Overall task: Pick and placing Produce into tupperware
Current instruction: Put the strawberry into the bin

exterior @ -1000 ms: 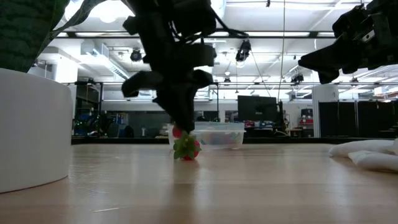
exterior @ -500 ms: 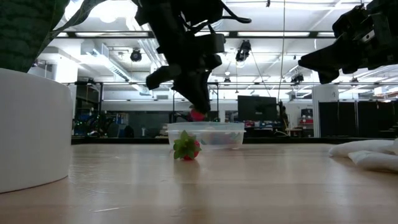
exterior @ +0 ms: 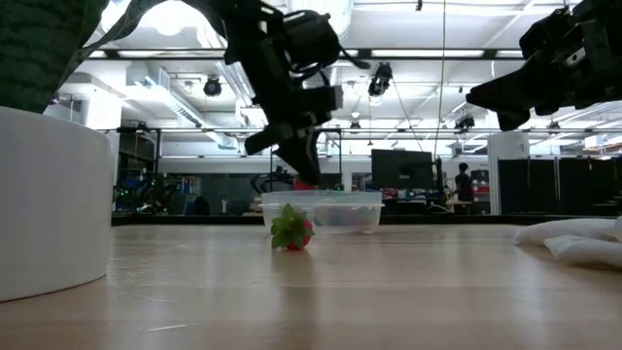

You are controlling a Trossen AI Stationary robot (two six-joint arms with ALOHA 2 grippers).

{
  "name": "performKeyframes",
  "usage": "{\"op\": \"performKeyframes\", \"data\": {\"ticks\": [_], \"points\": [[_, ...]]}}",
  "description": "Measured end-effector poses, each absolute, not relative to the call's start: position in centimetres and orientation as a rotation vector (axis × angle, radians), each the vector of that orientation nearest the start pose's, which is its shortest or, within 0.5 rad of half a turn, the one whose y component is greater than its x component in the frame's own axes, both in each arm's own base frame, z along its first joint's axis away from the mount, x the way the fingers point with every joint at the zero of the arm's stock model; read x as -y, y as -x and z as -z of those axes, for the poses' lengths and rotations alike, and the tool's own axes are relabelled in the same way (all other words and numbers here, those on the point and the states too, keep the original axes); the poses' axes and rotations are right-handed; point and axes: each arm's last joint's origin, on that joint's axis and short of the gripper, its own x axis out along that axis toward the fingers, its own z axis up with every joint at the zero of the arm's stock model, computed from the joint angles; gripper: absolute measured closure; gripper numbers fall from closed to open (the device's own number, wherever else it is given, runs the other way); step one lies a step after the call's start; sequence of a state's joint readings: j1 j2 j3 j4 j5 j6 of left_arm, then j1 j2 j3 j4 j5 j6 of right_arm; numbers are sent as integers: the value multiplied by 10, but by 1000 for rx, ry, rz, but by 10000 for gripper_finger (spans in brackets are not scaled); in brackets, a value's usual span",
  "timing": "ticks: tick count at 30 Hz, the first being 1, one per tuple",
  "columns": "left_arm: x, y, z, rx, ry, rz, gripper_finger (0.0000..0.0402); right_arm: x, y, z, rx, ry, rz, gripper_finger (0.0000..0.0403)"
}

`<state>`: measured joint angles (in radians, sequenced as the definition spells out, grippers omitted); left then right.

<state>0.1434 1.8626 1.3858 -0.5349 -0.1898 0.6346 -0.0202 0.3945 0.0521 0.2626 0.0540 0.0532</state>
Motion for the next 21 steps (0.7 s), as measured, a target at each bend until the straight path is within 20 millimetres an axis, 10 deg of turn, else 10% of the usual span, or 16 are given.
{"op": "performKeyframes", "data": {"ticks": [21], "points": [[-75, -373, -194, -1148, -462, 71, 401, 4, -123, -171, -82, -55, 76, 344]]}}
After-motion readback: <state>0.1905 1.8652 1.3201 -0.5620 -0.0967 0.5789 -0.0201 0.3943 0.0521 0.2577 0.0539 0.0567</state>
